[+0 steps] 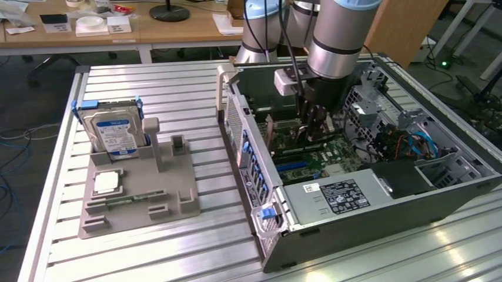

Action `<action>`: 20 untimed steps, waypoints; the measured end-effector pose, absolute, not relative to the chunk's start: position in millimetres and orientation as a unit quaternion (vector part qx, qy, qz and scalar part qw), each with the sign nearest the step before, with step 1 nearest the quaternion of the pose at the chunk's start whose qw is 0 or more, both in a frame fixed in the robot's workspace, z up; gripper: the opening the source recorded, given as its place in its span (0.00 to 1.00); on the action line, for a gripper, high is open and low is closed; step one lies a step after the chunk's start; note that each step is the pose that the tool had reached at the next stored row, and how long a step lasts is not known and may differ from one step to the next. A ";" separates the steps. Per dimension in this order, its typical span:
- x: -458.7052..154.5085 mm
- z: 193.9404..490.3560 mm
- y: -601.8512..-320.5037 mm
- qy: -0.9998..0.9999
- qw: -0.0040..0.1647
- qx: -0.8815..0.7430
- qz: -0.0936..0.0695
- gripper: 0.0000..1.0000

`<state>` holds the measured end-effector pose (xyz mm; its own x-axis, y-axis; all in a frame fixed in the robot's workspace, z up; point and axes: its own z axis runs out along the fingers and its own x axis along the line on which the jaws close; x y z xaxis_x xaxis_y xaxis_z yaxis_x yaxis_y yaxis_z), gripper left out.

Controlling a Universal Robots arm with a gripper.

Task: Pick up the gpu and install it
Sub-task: 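Insert the gpu into the slot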

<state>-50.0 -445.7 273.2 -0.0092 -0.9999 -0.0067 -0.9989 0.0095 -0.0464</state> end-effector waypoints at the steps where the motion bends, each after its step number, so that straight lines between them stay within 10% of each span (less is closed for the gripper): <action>1: -50.0 272.6 -447.1 0.710 0.019 -0.704 -0.014 0.28; 20: -56.1 255.5 -450.8 0.710 0.019 -0.704 -0.014 0.28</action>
